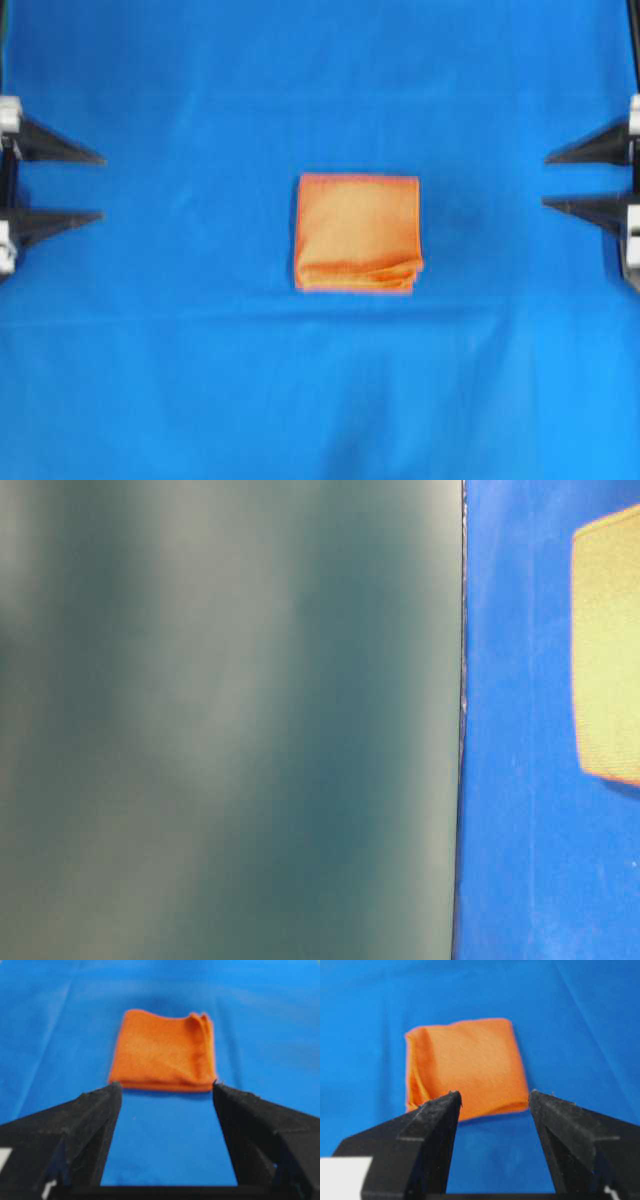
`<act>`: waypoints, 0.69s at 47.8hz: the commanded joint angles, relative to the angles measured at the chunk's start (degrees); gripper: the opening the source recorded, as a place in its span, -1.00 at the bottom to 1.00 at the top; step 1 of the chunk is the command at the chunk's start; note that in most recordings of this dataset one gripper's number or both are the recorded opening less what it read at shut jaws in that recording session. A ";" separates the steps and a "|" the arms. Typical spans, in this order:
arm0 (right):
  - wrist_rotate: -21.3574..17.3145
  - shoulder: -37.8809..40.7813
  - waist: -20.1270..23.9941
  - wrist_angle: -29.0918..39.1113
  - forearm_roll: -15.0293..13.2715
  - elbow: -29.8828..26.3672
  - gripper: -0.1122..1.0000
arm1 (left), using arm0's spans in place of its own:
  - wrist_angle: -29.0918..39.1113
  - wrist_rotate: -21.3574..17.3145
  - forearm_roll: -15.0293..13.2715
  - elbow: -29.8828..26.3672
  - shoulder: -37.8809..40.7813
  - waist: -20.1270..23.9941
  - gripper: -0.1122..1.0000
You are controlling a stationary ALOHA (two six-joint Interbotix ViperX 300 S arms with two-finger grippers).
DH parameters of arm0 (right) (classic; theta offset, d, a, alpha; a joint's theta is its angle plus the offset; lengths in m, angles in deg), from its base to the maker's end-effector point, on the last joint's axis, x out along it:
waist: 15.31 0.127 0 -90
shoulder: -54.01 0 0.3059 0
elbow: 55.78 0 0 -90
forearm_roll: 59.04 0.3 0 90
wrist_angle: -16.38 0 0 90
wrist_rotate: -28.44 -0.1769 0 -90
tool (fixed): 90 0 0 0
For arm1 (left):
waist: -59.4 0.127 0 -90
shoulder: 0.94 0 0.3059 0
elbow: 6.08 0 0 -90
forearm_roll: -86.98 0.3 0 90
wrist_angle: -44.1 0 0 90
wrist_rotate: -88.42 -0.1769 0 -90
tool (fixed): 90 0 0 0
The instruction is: Fold the orange towel.
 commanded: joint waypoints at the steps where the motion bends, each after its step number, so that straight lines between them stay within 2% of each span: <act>1: -0.18 -0.53 -1.49 -2.46 0.09 1.32 0.30 | -0.26 0.09 0.18 0.97 -2.11 0.18 0.39; 10: -0.44 0.53 -2.81 -6.33 0.26 2.81 0.30 | -0.18 0.09 0.18 2.20 -2.90 0.26 0.38; 33: -0.44 0.62 -2.90 -6.24 0.26 2.81 0.30 | -0.26 0.09 0.18 2.20 -2.90 0.18 0.38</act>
